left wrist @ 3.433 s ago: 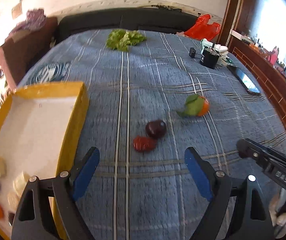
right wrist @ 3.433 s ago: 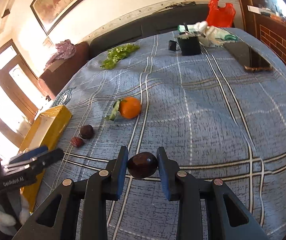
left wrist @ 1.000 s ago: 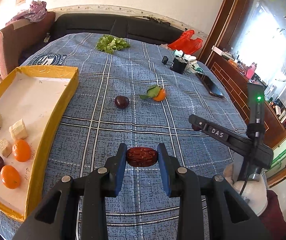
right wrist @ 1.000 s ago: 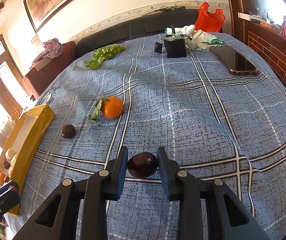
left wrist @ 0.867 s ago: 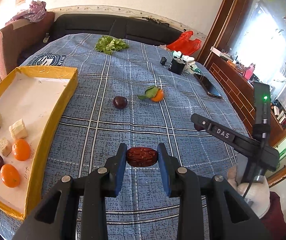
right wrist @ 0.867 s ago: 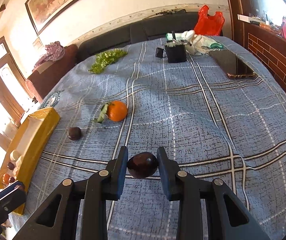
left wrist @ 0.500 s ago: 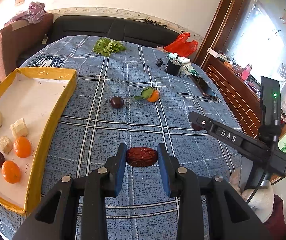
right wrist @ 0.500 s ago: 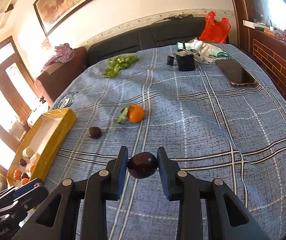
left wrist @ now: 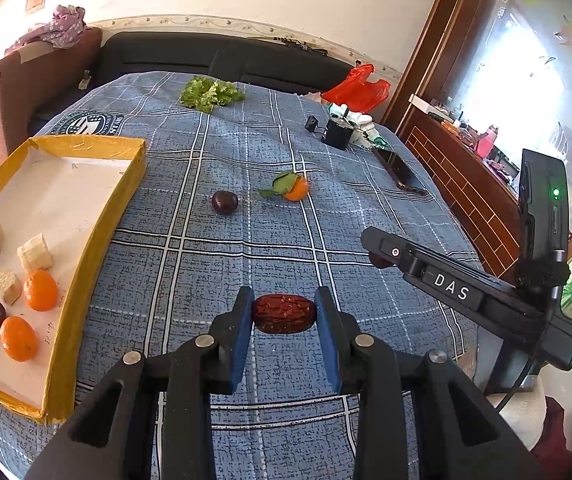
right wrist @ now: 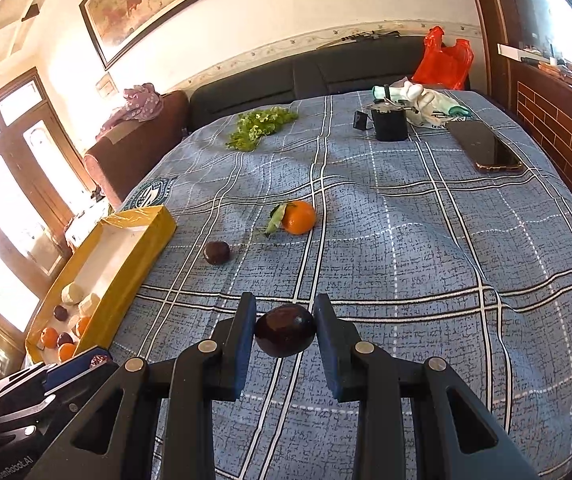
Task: Organize fruits
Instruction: 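Carry the red date and dark plum over to the yellow tray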
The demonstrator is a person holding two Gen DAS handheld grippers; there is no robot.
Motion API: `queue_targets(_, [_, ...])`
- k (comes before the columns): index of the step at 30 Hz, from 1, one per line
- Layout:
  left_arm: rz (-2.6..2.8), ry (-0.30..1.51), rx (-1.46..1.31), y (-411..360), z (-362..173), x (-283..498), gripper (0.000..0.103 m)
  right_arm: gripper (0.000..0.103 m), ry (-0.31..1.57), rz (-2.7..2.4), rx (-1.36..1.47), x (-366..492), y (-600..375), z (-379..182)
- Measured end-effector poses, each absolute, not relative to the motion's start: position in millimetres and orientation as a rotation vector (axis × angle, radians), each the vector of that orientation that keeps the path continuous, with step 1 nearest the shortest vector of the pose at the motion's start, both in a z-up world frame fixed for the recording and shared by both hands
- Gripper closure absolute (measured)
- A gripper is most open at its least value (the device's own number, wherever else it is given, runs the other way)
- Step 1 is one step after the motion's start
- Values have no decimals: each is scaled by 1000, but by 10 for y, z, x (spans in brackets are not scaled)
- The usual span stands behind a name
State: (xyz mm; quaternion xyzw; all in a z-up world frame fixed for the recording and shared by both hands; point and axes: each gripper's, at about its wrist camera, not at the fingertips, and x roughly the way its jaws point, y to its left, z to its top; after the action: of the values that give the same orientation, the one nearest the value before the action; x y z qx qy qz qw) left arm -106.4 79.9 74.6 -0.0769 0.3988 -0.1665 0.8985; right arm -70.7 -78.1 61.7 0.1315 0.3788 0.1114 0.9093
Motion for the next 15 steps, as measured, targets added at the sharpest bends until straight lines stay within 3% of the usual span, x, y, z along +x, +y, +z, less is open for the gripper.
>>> queue_targets(15, [-367,825,-187,878,743,-1045,73,70,795,236,248,-689,-647,617])
